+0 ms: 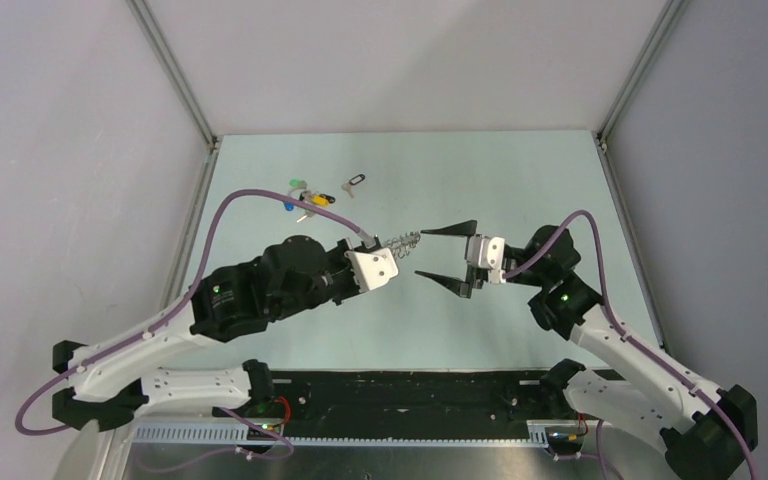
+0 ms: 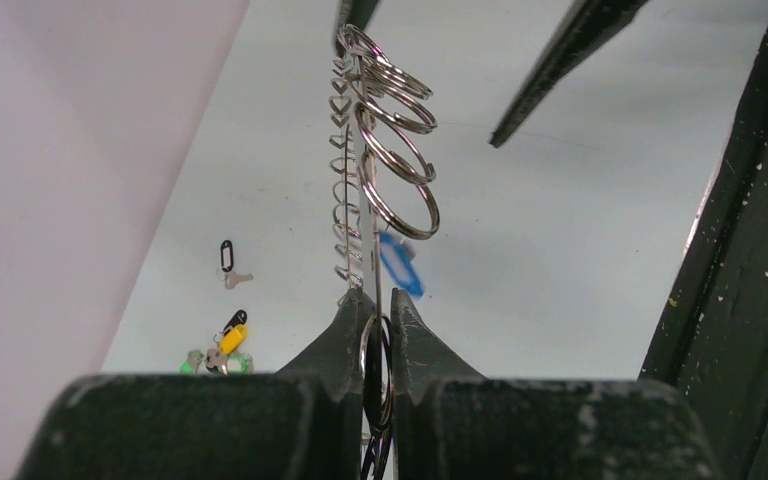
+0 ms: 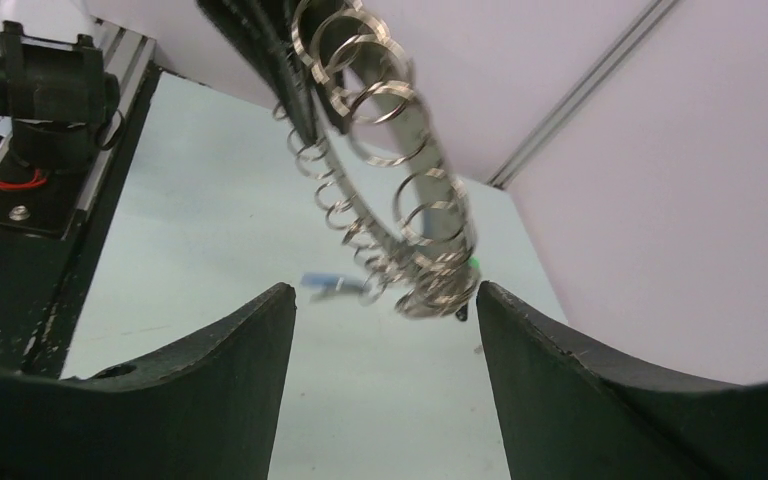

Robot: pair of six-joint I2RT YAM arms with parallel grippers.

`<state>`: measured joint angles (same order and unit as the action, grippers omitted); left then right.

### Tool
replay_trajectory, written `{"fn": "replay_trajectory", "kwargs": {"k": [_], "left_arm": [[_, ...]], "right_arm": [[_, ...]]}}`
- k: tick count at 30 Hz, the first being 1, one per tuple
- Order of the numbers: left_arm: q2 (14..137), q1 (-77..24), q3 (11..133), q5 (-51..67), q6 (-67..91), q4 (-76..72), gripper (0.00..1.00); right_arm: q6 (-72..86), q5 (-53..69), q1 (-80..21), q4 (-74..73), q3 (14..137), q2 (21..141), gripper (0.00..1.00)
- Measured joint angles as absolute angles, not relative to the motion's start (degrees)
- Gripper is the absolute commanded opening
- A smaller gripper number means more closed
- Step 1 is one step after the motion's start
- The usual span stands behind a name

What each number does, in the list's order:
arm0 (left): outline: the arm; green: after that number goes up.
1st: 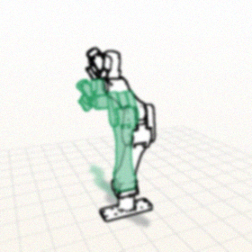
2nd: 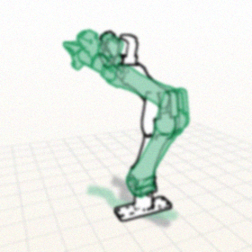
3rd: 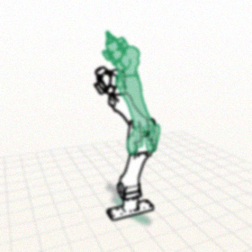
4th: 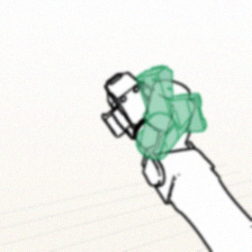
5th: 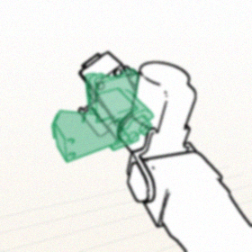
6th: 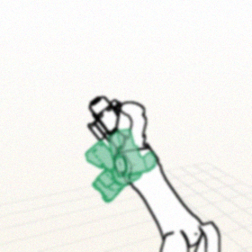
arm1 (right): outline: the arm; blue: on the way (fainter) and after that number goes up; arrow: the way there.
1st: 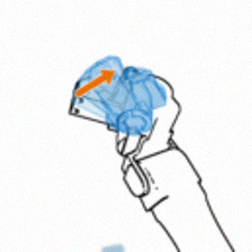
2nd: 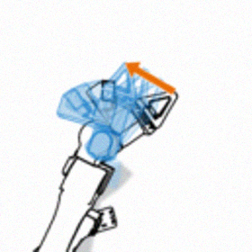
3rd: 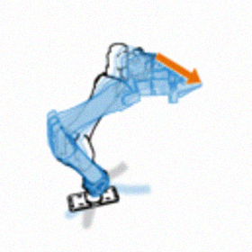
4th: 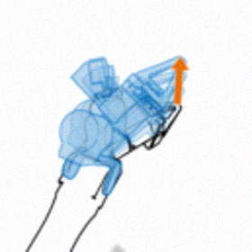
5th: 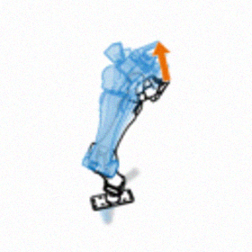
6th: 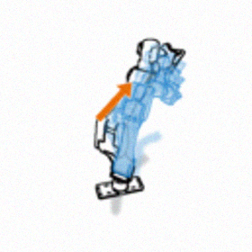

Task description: Remove the keys from the keyring

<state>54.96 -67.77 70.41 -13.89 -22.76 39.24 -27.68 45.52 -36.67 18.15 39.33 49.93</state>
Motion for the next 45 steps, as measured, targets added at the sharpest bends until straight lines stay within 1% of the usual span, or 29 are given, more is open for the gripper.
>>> {"fn": "replay_trajectory", "kwargs": {"k": [5,7,8,9,10,11,12,13,14,15,16,17,18,19,21,23,27,29,32,34,38,45], "left_arm": [[54.4,-67.8,69.6,-13.0,-23.6,40.0,0.04],[54.4,-67.8,69.3,-12.9,-23.7,40.1,0.04],[54.4,-67.8,69.3,-12.8,-24.0,40.2,0.03],[54.4,-67.8,69.2,-12.8,-24.1,40.2,0.04],[54.4,-67.8,69.2,-12.8,-24.1,40.2,0.04],[54.4,-67.8,69.2,-12.9,-24.3,40.2,0.05],[54.4,-67.8,69.2,-13.0,-24.5,40.2,0.06],[54.5,-67.8,69.2,-13.6,-24.6,40.1,0.07],[54.7,-67.7,69.4,-13.9,-24.7,39.9,0.09],[54.8,-67.7,69.6,-15.1,-25.2,40.4,0.20],[54.8,-67.7,69.7,-15.8,-26.1,40.8,0.28],[54.9,-67.7,69.7,-16.7,-26.8,41.2,0.46],[54.9,-67.4,69.8,-17.9,-27.0,40.9,0.58],[54.9,-67.0,69.8,-18.9,-27.0,39.8,0.87],[54.9,-65.7,69.8,-19.8,-25.6,36.7,0.98],[54.6,-63.4,69.9,-18.5,-23.2,34.7,0.99],[51.1,-53.6,67.0,-15.2,-14.4,27.0,1.00],[46.5,-50.1,61.6,-15.0,-9.1,21.1,1.00],[40.6,-49.0,52.2,-15.5,-2.2,12.6,1.00],[39.2,-48.8,46.9,-15.7,1.6,6.8,1.00],[42.2,-48.4,38.9,-14.7,7.9,-4.1,1.00],[52.8,-47.6,38.3,-10.5,10.5,-16.7,1.00]], "right_arm": [[-29.3,44.4,-37.7,20.6,41.5,53.1,0.71],[-29.7,44.1,-37.7,21.5,42.3,54.2,0.64],[-30.0,44.2,-37.7,21.6,42.9,54.9,0.58],[-30.3,44.5,-37.7,21.5,43.6,55.6,0.53],[-30.8,45.3,-37.7,21.5,44.5,56.6,0.45],[-31.2,45.9,-37.7,21.4,45.5,57.4,0.32],[-31.6,46.6,-37.8,21.4,46.2,58.2,0.23],[-32.0,47.7,-38.0,21.1,47.0,59.1,0.07],[-32.6,48.3,-38.2,20.9,47.3,59.8,0.02],[-33.0,48.5,-38.3,20.8,47.5,60.3,0.00],[-33.0,49.2,-38.2,20.4,47.6,60.8,0.00],[-33.4,49.5,-38.2,20.1,47.6,61.1,0.00],[-33.7,50.4,-38.2,19.1,47.6,61.5,0.00],[-34.0,50.5,-38.4,18.5,47.6,61.9,0.00],[-33.8,48.6,-39.2,18.8,47.6,62.5,0.00],[-33.2,44.9,-38.7,19.7,47.6,62.6,0.00],[-30.5,38.8,-35.2,23.6,47.6,63.1,0.00],[-28.2,35.8,-32.3,27.0,47.6,63.6,0.00],[-24.7,32.9,-28.8,31.6,47.7,64.5,0.00],[-22.9,32.2,-27.6,33.8,48.0,64.9,0.00],[-20.9,33.6,-27.3,36.5,50.0,65.4,0.00],[-15.9,37.9,-27.3,39.7,56.2,65.9,0.00]]}}
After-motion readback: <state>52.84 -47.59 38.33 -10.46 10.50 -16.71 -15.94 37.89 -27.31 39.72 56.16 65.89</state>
